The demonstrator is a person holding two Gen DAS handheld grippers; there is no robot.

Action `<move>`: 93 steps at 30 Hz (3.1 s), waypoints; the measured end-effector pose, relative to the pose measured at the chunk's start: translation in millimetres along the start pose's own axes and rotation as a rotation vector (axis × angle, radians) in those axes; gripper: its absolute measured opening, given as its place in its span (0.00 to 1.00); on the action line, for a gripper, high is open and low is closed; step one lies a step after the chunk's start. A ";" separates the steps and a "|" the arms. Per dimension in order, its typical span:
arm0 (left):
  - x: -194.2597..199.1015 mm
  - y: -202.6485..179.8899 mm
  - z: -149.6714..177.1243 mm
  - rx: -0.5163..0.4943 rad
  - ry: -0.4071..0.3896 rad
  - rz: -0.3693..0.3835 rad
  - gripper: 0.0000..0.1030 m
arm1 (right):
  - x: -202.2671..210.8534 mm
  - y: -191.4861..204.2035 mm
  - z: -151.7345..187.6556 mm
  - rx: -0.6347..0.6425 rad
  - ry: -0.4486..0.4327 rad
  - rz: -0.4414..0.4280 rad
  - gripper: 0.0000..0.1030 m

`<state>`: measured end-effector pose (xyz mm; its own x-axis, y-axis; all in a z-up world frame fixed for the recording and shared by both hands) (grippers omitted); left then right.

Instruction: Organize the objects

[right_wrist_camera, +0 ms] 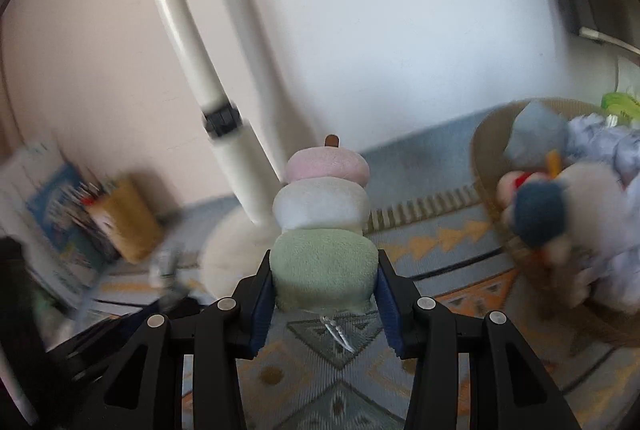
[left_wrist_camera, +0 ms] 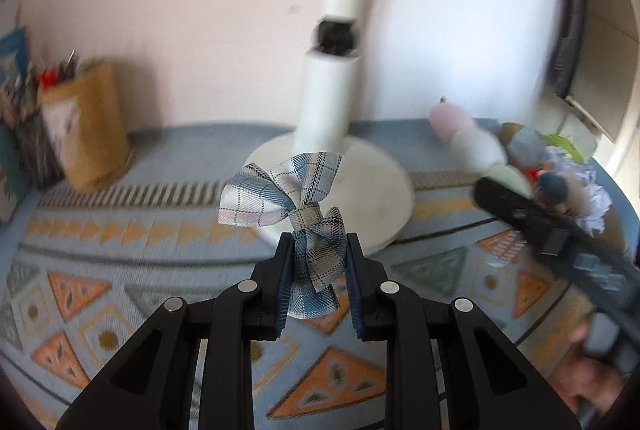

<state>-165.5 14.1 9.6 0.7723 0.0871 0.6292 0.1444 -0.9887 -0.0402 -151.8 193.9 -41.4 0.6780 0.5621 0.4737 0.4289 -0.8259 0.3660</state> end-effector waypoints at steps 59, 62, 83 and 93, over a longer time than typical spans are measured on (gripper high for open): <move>116.0 91.0 111.2 -0.006 0.237 -0.284 0.99 | 117.6 -9.7 124.8 0.128 0.366 0.194 1.00; 116.8 85.4 128.0 -0.004 0.244 -0.292 0.99 | 110.2 -10.8 140.8 0.164 0.395 0.226 1.00; 112.1 85.0 148.8 0.076 0.233 -0.258 1.00 | 100.8 -11.8 151.8 0.195 0.393 0.213 1.00; 112.1 84.4 149.2 0.077 0.233 -0.259 1.00 | 100.9 -11.9 151.9 0.195 0.393 0.213 1.00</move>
<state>25.5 -41.4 -39.0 0.5432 0.2945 0.7862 0.3697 -0.9247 0.0910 2.2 253.6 -119.6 0.5025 0.3231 0.8019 0.4341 -0.8964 0.0891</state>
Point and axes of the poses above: each gripper's, at about its wrist camera, not at the fingertips, and x roughly against the way its jaws point, y to its left, z to its underside, the point moved 4 cm from there along -x, roughly the way its jaws point, and after that the axes turned 7 degrees about -z, right-handed, at the moved point
